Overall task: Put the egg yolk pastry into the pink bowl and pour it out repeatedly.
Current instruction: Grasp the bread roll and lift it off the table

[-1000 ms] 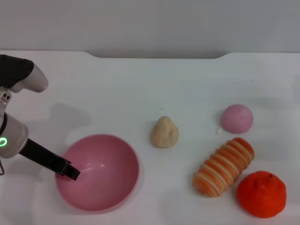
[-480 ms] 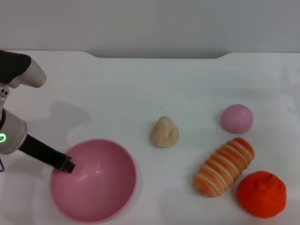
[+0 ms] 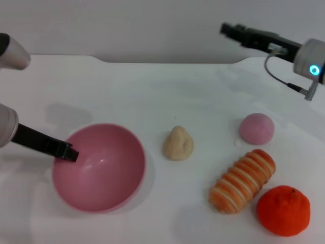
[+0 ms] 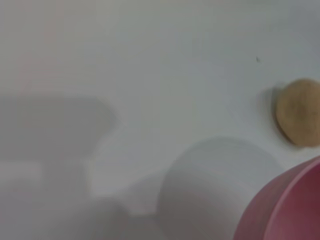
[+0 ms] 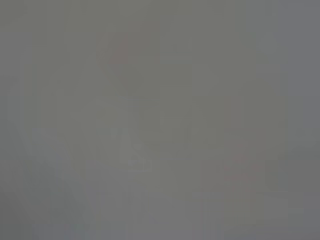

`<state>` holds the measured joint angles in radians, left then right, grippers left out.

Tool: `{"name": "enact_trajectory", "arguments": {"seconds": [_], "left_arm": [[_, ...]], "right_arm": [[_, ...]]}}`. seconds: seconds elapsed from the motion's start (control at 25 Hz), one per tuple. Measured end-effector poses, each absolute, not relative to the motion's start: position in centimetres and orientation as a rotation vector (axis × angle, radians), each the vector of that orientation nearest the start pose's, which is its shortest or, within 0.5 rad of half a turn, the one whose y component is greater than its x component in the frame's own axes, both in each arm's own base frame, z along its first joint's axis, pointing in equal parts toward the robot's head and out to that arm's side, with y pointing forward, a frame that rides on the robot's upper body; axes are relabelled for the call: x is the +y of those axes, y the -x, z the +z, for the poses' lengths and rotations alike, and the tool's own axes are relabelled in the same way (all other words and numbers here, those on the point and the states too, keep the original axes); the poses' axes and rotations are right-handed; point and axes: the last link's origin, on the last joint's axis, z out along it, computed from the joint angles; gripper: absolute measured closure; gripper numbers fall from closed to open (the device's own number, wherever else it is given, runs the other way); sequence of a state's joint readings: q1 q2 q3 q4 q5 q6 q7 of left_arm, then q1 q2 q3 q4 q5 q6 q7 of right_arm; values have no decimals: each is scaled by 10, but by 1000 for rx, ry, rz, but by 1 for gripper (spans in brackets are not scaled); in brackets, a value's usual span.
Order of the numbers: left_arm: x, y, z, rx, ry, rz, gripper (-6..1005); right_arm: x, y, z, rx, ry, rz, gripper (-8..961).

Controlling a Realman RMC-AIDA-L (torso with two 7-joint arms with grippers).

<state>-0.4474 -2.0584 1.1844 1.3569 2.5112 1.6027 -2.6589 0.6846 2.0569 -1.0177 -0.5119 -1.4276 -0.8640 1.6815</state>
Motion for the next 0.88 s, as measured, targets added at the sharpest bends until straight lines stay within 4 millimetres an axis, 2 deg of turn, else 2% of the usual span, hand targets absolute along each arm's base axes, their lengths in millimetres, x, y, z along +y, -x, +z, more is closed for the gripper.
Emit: {"name": "enact_trajectory", "arguments": {"seconds": [0.08, 0.24, 0.36, 0.44, 0.6, 0.64, 0.68, 0.84, 0.88], "left_arm": [[333, 241, 39, -1416, 2363, 253, 999], [336, 243, 42, -1417, 2337, 224, 999], [338, 244, 43, -1412, 2326, 211, 1000], [339, 243, 43, -1405, 2324, 207, 1000], [341, 241, 42, -1393, 2325, 203, 1000], [341, 241, 41, -1393, 2326, 203, 1000], [341, 241, 41, -1393, 2326, 203, 1000], [340, 241, 41, -1397, 2325, 203, 1001], [340, 241, 41, -1398, 2324, 203, 1001]], "right_arm": [[437, -209, -4, 1148, 2242, 734, 445], [429, -189, -3, 1312, 2413, 399, 446], [425, -180, -4, 1354, 2485, 125, 446], [424, -175, -9, 1332, 2510, 12, 446], [420, -163, -26, 1276, 2558, -73, 446], [417, -160, -36, 1258, 2583, -118, 446], [417, -160, -36, 1258, 2583, -118, 446], [410, -159, -62, 1238, 2606, -196, 446], [410, -159, -62, 1238, 2606, -196, 446]]}}
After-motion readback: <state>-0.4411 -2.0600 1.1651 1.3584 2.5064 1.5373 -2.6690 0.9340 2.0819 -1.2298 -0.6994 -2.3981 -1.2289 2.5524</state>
